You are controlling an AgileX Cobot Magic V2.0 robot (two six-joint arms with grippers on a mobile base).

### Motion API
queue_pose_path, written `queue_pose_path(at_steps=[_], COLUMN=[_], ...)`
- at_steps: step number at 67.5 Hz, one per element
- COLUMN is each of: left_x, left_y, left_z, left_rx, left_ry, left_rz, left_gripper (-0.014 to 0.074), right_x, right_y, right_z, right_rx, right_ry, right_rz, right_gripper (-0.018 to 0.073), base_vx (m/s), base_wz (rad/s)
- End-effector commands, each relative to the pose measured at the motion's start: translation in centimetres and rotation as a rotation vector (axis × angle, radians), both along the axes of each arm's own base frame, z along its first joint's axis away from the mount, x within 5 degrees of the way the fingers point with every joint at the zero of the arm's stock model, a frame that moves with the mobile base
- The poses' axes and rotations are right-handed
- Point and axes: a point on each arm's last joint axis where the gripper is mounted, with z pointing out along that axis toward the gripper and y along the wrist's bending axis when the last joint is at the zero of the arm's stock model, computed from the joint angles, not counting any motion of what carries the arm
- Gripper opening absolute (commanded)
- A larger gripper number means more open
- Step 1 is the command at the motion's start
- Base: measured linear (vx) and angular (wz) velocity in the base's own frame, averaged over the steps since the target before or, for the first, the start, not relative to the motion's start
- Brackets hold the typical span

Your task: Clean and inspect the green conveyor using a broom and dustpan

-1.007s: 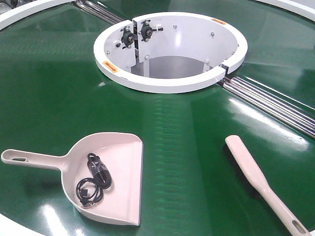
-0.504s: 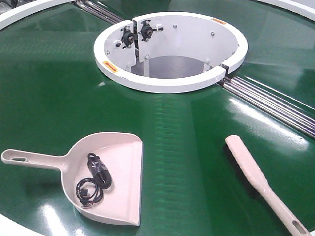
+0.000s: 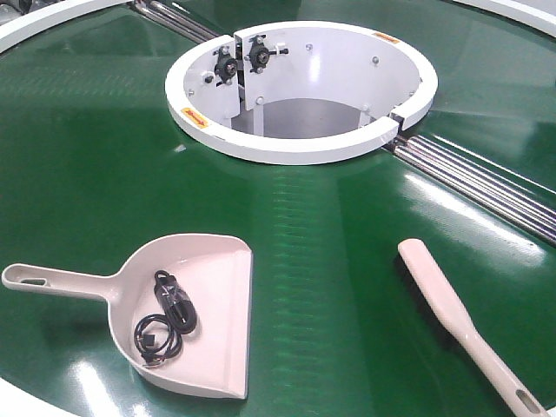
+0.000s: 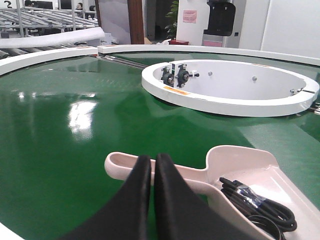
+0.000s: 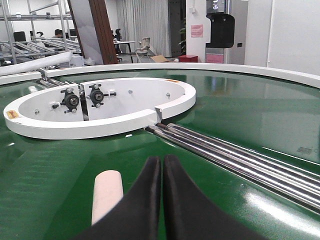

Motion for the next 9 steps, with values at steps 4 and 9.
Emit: queue_pose_path(at_steps=[4, 9], left_x=[0.03, 0.03], left_y=[-0.03, -0.03], left_z=[-0.40, -0.40], left_rx=[-0.015, -0.015], left_ry=[-0.048, -0.048], left_rz=[-0.003, -0.003], left_gripper=[-0.0008, -0.0008], right_x=[-0.09, -0.08], right_y=[0.02, 0.02], right_z=[0.04, 0.03], right_rx=[-0.014, -0.014], right_ry=[-0.067, -0.066], right_rz=[0.000, 0.000], right_gripper=[-0.0010, -0.0010], base_vx=[0.00, 0.00], base_wz=[0.00, 0.00])
